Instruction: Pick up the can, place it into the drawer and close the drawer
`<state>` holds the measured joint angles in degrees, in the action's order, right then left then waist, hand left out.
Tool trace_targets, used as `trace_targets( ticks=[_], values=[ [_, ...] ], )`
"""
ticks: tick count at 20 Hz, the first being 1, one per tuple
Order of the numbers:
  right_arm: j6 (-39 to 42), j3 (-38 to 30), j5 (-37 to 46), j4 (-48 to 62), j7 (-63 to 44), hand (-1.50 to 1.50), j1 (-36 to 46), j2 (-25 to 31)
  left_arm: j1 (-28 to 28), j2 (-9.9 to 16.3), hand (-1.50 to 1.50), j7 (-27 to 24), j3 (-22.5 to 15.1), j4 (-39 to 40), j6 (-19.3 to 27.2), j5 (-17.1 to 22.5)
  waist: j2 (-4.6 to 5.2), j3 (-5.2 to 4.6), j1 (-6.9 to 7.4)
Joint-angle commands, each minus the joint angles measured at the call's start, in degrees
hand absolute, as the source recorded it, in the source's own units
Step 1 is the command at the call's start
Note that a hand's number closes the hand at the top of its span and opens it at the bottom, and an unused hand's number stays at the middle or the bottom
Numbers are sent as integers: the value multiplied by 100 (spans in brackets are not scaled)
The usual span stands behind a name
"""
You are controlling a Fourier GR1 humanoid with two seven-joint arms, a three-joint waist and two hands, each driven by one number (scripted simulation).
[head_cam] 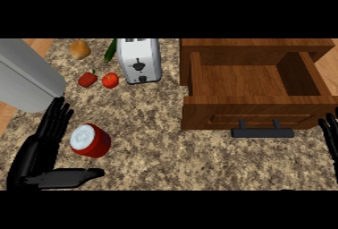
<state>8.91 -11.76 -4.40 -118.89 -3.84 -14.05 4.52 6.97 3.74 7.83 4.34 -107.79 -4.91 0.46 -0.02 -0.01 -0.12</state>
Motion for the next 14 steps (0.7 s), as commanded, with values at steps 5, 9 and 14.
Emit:
trace_targets(
  ticks=[5, 9, 14],
  values=[
    [141, 5, 116, -16, 50, -150, -142, -132, -194, 206, -150, -930, 433, 1173, -242, 36, 1, -1, -5],
    [207, 35, 112, -279, -68, -150, -148, -174, 120, 43, -150, -1235, 388, 1220, -170, -67, -2, -1, 2],
    [28, -87, 141, 38, -453, -150, 513, -42, -45, 45, -150, -1408, 388, 1700, -10, -280, 1, 0, 17]
  ],
)
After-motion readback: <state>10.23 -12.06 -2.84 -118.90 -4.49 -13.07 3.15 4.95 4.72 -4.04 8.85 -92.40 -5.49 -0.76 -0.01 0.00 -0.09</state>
